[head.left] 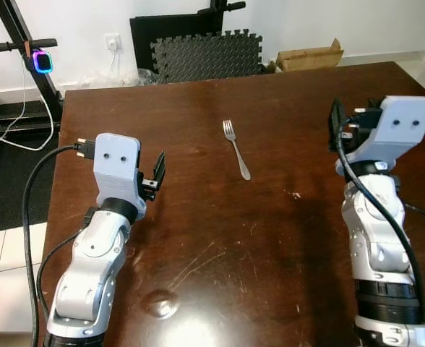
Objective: Setting the table
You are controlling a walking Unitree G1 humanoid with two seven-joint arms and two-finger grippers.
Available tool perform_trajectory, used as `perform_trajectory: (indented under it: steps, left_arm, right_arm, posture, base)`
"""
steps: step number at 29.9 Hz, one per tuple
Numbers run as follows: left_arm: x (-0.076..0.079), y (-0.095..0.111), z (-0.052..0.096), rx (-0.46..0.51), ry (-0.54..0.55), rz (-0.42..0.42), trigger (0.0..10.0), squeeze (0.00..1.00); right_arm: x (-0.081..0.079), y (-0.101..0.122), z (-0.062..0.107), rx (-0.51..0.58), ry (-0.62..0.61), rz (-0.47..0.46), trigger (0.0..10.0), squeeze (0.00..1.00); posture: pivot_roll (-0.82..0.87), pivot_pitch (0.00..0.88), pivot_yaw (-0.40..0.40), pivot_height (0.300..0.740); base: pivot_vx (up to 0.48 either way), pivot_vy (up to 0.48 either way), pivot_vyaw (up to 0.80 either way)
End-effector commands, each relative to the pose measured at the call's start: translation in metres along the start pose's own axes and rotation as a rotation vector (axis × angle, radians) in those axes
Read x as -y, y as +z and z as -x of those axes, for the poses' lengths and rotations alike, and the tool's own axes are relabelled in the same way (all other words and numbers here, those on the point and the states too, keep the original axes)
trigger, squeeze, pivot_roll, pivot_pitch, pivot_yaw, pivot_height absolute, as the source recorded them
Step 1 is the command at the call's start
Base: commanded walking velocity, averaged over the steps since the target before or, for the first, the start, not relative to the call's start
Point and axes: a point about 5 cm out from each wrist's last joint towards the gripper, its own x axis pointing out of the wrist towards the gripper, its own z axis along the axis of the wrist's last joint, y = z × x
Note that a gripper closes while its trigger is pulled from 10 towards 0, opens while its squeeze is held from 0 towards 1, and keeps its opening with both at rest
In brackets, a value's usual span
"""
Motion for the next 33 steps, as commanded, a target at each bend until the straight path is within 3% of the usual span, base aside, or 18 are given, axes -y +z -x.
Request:
perform_trajectory:
  steps: [1,2,3,5,9,11,16,21,25,28,33]
  left_arm:
    - [-0.002,-0.003,0.003,-0.022,0.009,0.011,10.0,0.0]
    - [-0.002,-0.003,0.003,-0.022,0.009,0.011,10.0,0.0]
    - [-0.009,-0.006,0.002,-0.056,0.028,0.0,10.0,0.0]
    - [-0.015,-0.007,0.002,-0.068,0.039,0.003,10.0,0.0]
    - [-0.022,-0.007,0.002,-0.071,0.055,-0.004,10.0,0.0]
    - [-0.033,-0.004,0.002,-0.072,0.078,-0.024,10.0,0.0]
    - [-0.049,0.001,0.006,-0.075,0.101,-0.066,10.0,0.0]
    - [-0.058,0.007,0.01,-0.075,0.111,-0.089,10.0,0.0]
    - [-0.067,0.025,0.019,-0.054,0.053,-0.175,10.0,0.0]
    - [-0.072,0.046,0.023,-0.02,-0.026,-0.327,10.0,0.0]
    - [-0.073,0.063,0.025,0.001,-0.049,-0.349,10.0,0.0]
  right_arm:
    - [-0.004,-0.008,-0.002,-0.059,0.047,-0.001,10.0,0.0]
    - [-0.004,-0.008,-0.002,-0.059,0.047,-0.001,10.0,0.0]
    - [-0.015,-0.014,-0.01,-0.132,0.148,-0.041,10.0,0.0]
    - [-0.023,-0.023,-0.018,-0.238,0.204,-0.056,10.0,0.0]
    - [-0.03,-0.029,-0.025,-0.278,0.253,-0.089,10.0,0.0]
    - [-0.041,-0.041,-0.04,-0.376,0.316,-0.114,10.0,0.0]
    - [-0.058,-0.049,-0.058,-0.431,0.343,-0.131,10.0,0.0]
    - [-0.067,-0.055,-0.062,-0.484,0.321,-0.156,10.0,0.0]
    - [-0.071,-0.056,-0.066,-0.498,0.272,-0.138,10.0,0.0]
    - [-0.076,-0.052,-0.069,-0.495,0.297,-0.18,10.0,0.0]
    - [-0.084,-0.054,-0.069,-0.517,0.321,-0.194,10.0,0.0]
  posture:
    - [0.05,0.141,0.035,0.74]
    - [0.05,0.141,0.035,0.74]
    - [0.05,0.146,0.034,0.74]
    - [0.05,0.149,0.034,0.74]
    - [0.06,0.151,0.033,0.74]
    - [0.07,0.162,0.03,0.74]
    - [0.1,0.18,0.032,0.74]
    - [0.14,0.207,0.038,0.74]
    - [0.18,0.243,0.055,0.74]
    - [0.21,0.273,0.073,0.74]
    - [0.22,0.289,0.081,0.74]
  base:
    - [0.0,0.0,0.0]
    - [0.0,0.0,0.0]
    - [0.0,0.0,0.0]
    - [0.0,0.0,0.0]
    - [0.0,0.0,0.0]
    - [0.0,0.0,0.0]
    - [0.0,0.0,0.0]
    - [0.0,0.0,0.0]
    - [0.0,0.0,0.0]
    - [0.0,0.0,0.0]
    - [0.0,0.0,0.0]
